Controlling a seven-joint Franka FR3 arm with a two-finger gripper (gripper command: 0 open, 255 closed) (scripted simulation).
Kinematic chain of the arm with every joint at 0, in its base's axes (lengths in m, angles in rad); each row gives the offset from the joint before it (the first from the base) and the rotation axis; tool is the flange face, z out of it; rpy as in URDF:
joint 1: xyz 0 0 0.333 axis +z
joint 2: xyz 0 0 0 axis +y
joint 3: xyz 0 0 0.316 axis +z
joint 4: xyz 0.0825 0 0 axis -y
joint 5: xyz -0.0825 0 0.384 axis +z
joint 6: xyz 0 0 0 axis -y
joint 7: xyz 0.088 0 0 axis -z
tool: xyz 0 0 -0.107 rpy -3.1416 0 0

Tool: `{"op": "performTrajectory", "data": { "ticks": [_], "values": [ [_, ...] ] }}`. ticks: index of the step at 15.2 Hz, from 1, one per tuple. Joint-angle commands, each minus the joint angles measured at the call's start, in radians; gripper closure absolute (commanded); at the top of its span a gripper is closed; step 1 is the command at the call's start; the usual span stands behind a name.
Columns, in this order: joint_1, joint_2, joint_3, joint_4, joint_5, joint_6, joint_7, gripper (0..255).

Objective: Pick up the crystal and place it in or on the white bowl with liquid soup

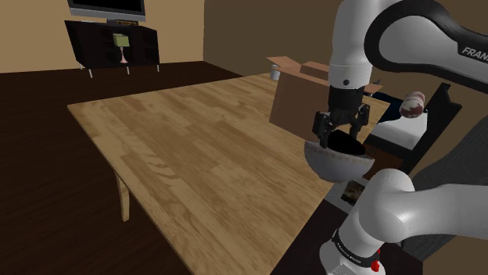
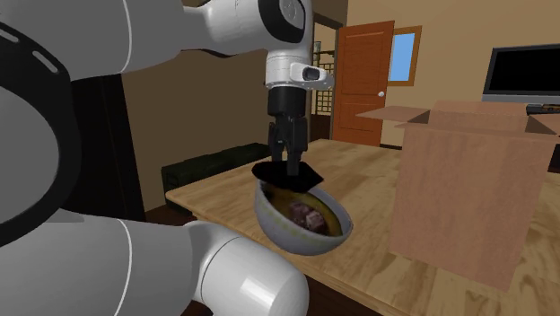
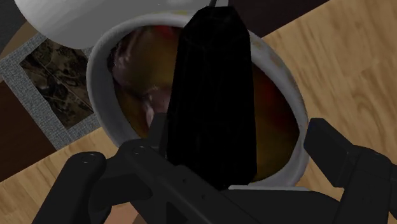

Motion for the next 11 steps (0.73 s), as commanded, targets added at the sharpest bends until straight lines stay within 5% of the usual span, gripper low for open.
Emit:
{"op": "performTrajectory", "data": {
  "ticks": [1, 3, 11],
  "values": [
    [-0.004, 0.038, 0.002, 0.07, -0.001, -0.033, 0.002, 0],
    [-0.009, 0.083, 0.005, 0.154, -0.002, -0.071, 0.003, 0],
    [-0.009, 0.083, 0.005, 0.154, -0.002, -0.071, 0.003, 0]
  ]
}}
